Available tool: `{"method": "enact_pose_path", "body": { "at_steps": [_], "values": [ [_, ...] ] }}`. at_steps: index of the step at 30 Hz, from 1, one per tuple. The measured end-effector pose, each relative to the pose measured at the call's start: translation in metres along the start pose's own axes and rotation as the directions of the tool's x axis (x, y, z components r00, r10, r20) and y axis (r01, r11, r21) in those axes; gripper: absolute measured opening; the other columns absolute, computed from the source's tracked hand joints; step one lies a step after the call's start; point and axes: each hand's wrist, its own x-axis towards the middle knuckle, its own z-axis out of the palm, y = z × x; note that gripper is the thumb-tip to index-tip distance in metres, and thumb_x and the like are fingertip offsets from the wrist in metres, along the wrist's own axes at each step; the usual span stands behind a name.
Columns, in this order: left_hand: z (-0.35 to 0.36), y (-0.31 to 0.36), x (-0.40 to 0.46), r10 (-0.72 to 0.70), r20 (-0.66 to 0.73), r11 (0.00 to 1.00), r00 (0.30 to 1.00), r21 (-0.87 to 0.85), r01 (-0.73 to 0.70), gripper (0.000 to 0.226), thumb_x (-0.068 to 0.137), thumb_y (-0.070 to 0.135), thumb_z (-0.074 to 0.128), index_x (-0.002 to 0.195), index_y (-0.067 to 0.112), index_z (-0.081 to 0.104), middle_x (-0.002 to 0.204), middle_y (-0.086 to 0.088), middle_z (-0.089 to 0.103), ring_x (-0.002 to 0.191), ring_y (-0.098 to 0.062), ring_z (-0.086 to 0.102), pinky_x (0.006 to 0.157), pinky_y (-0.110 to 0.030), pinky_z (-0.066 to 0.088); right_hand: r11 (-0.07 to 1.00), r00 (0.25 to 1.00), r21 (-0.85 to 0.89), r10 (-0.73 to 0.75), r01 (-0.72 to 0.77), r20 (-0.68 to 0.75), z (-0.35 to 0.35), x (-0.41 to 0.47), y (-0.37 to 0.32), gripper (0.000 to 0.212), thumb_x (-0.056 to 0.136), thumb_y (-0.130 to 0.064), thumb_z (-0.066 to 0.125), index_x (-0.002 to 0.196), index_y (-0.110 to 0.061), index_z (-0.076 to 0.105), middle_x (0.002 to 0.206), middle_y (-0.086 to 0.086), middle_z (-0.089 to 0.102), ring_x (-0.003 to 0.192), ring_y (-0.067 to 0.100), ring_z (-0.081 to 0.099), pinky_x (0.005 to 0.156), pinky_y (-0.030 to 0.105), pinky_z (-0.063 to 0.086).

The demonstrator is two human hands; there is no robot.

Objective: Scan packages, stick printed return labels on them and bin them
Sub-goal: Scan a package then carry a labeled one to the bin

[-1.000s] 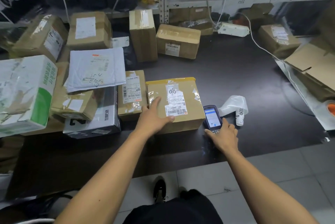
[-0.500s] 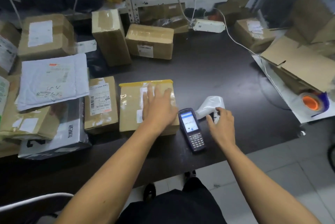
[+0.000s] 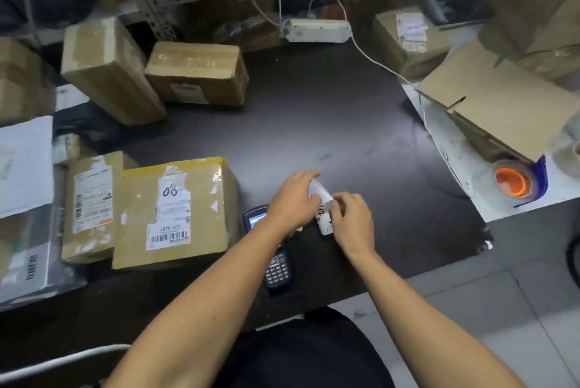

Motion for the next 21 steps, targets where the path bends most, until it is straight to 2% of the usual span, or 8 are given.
{"method": "enact_pose_path", "body": {
  "at_steps": [3,6,9,12,14,15,18,21],
  "values": [
    [0.008,-0.001,0.007,-0.056,-0.042,0.997,0.998,-0.051,0.054,0.048,0.093,0.027,0.056,0.141,0.022,0.049,0.136,-0.003,0.055,0.128,-0.022,0.048,0.106,-0.034,0.039,0.974,0.975,-0.092,-0.214,0.209,-0.053,-0.005,-0.001,0.011,0.016,0.094,-0.017,0.060,0.105,-0.013,0.071,0.099,0.003,0.063,0.092,0.024,0.057,0.073,0.036,0.049],
    [0.012,-0.003,0.013,-0.193,-0.048,0.976,0.980,-0.114,0.187,0.051,0.092,0.042,0.062,0.139,0.025,0.049,0.126,-0.007,0.056,0.117,-0.024,0.055,0.097,-0.034,0.044,0.849,0.865,-0.326,-0.480,0.416,-0.145,-0.007,-0.002,0.027,0.015,0.085,-0.017,0.064,0.096,-0.018,0.074,0.085,-0.001,0.063,0.073,0.022,0.058,0.056,0.035,0.049],
    [0.012,-0.010,0.014,-0.362,0.062,0.889,0.930,-0.276,0.365,0.055,0.090,0.036,0.068,0.138,0.021,0.048,0.123,-0.006,0.056,0.113,-0.026,0.058,0.092,-0.031,0.045,0.797,0.814,-0.379,-0.557,0.470,-0.163,-0.009,-0.003,0.040,0.015,0.084,-0.015,0.064,0.095,-0.018,0.075,0.082,-0.002,0.063,0.067,0.023,0.059,0.052,0.035,0.046],
    [0.015,-0.020,0.010,-0.370,0.152,0.803,0.916,-0.444,0.398,0.050,0.088,0.019,0.071,0.134,0.019,0.052,0.103,-0.005,0.065,0.088,-0.021,0.064,0.081,-0.030,0.052,0.758,0.780,-0.317,-0.621,0.570,-0.083,-0.007,-0.006,0.048,0.018,0.087,-0.020,0.058,0.095,-0.017,0.075,0.087,-0.001,0.064,0.072,0.023,0.058,0.053,0.034,0.047],
    [0.014,-0.024,0.008,-0.309,0.161,0.790,0.937,-0.505,0.348,0.056,0.088,0.005,0.067,0.139,0.020,0.050,0.092,-0.003,0.066,0.074,-0.014,0.059,0.069,-0.025,0.047,0.759,0.776,-0.218,-0.631,0.614,-0.011,-0.006,-0.006,0.048,0.022,0.088,-0.023,0.055,0.096,-0.016,0.075,0.091,-0.002,0.064,0.079,0.020,0.056,0.054,0.031,0.048],
    [0.014,-0.025,0.008,-0.284,0.160,0.798,0.946,-0.508,0.325,0.059,0.088,0.000,0.065,0.141,0.020,0.049,0.090,-0.002,0.066,0.072,-0.012,0.057,0.067,-0.023,0.044,0.783,0.795,-0.166,-0.606,0.599,0.007,-0.007,-0.005,0.046,0.024,0.088,-0.024,0.053,0.096,-0.015,0.075,0.093,-0.003,0.064,0.083,0.017,0.055,0.054,0.030,0.049],
    [0.015,-0.026,0.007,-0.226,0.142,0.819,0.964,-0.509,0.267,0.063,0.087,-0.005,0.061,0.142,0.022,0.047,0.087,0.001,0.069,0.071,-0.011,0.056,0.072,-0.022,0.045,0.904,0.904,-0.007,-0.427,0.427,0.024,-0.011,0.003,0.034,0.023,0.090,-0.026,0.054,0.098,-0.014,0.072,0.097,-0.007,0.061,0.090,0.011,0.050,0.063,0.032,0.051],
    [0.017,-0.025,0.007,-0.177,0.117,0.810,0.977,-0.546,0.212,0.063,0.089,-0.001,0.064,0.143,0.025,0.045,0.091,0.003,0.074,0.084,-0.009,0.063,0.087,-0.021,0.048,0.954,0.932,0.079,-0.299,0.288,0.206,-0.013,0.018,0.015,0.025,0.094,-0.041,0.061,0.104,-0.019,0.066,0.096,-0.014,0.055,0.090,0.006,0.048,0.075,0.024,0.042]
  ]
}}
